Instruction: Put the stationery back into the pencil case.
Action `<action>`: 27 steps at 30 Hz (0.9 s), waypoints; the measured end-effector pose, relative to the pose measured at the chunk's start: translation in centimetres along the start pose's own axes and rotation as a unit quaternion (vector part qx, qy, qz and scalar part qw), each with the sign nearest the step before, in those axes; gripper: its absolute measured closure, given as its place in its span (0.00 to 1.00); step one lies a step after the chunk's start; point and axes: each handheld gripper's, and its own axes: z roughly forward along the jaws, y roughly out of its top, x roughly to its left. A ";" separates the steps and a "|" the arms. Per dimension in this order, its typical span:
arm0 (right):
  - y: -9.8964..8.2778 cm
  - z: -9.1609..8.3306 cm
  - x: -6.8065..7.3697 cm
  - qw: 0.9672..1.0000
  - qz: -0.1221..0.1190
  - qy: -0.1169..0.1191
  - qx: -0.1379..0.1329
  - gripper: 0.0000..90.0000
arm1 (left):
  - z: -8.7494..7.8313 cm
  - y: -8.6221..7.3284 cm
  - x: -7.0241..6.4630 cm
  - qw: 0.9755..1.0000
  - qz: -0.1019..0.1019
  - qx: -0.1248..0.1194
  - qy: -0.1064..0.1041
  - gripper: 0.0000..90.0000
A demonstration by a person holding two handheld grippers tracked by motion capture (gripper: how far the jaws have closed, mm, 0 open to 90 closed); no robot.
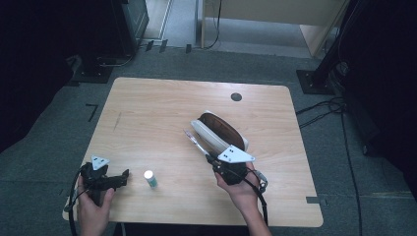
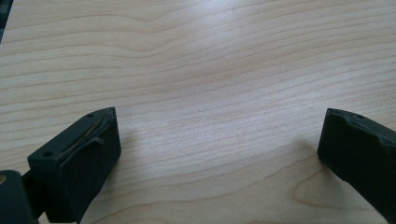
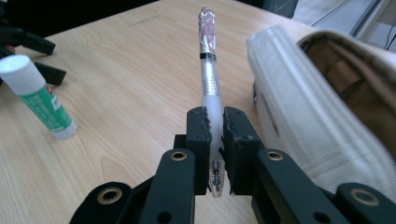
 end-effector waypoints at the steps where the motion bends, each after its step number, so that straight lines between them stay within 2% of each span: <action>1: 0.2 -0.2 -0.2 1.000 0.001 0.000 -0.003 0.91 | 0.0 0.0 0.0 1.000 0.000 0.000 0.000 0.00; 7: 1.6 -1.3 -1.3 1.000 0.005 -0.007 -0.020 0.91 | 0.0 0.0 0.0 1.000 0.000 0.000 0.000 0.00; 16: 3.1 -2.8 -3.4 0.999 0.002 -0.037 -0.033 0.91 | 0.0 0.0 0.0 1.000 0.000 0.000 0.000 0.00; 27: 3.1 -3.1 -6.7 0.998 0.017 -0.063 -0.012 0.91 | 0.0 0.0 0.0 1.000 0.000 0.000 0.000 0.00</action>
